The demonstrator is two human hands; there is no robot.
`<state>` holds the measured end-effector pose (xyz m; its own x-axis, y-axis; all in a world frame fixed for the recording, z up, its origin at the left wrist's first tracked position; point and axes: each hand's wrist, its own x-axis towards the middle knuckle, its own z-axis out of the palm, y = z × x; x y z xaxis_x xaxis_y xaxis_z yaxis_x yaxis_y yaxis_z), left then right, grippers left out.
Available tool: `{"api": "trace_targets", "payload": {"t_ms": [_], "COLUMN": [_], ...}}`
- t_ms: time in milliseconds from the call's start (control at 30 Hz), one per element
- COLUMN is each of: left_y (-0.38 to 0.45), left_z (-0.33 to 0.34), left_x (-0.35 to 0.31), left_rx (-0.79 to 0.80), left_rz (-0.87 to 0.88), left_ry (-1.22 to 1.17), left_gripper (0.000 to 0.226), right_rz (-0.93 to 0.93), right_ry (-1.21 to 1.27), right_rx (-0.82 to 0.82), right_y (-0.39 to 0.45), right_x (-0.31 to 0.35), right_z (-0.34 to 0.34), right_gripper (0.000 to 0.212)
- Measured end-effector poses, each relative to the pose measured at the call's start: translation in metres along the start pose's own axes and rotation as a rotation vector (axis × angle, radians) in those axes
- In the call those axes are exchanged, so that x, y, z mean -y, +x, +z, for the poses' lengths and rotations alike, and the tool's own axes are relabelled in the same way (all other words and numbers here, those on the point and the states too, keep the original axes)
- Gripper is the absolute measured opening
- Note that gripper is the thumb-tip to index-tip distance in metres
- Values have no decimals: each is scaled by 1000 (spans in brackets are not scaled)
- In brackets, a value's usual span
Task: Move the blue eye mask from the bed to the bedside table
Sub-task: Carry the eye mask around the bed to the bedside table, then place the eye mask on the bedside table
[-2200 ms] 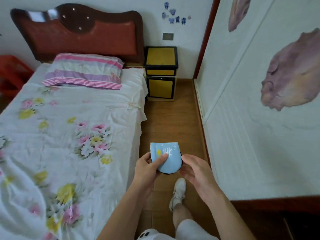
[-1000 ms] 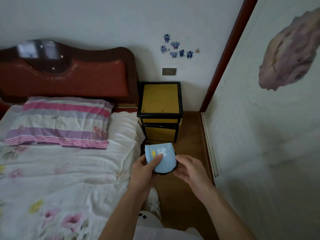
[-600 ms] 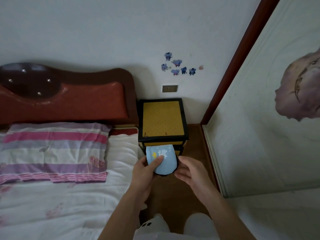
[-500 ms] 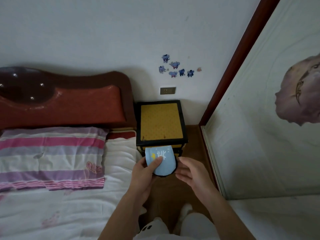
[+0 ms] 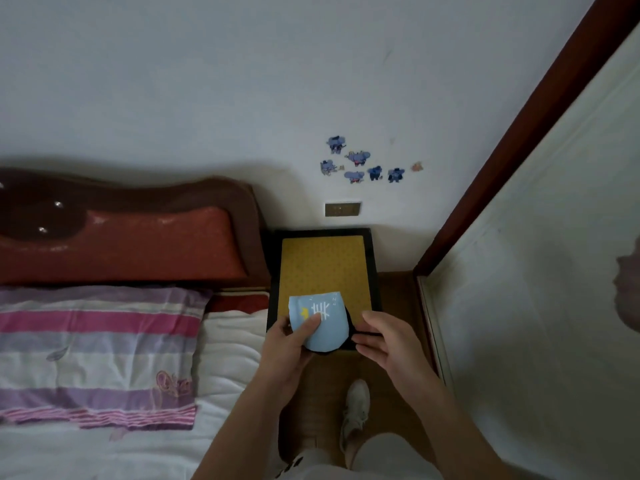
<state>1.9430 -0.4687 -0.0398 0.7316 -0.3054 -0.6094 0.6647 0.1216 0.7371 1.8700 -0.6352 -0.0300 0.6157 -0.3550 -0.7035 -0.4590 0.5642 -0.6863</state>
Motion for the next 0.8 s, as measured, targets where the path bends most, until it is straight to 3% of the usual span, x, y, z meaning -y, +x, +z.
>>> {"api": "trace_targets", "payload": {"t_ms": [167, 333, 500, 633, 800], "left_y": [56, 100, 140, 179, 240], "left_z": [31, 38, 28, 20, 7], "left_x": [-18, -19, -15, -2, 32], "left_rx": [-74, -123, -192, -233, -285], "left_rz": [4, -39, -117, -151, -190], "left_ry": [-56, -106, -136, -65, 67], "left_gripper": [48, 43, 27, 28, 31], "right_rz": [53, -23, -252, -380, -493], "right_ry": [-39, -195, -581, -852, -1201], "right_rx": [21, 94, 103, 82, 140], "right_y": [57, 106, 148, 180, 227], "right_x": [48, 66, 69, 59, 28], "right_z": [-7, -12, -15, -17, -21], "right_gripper": [21, 8, 16, 34, 40]}}
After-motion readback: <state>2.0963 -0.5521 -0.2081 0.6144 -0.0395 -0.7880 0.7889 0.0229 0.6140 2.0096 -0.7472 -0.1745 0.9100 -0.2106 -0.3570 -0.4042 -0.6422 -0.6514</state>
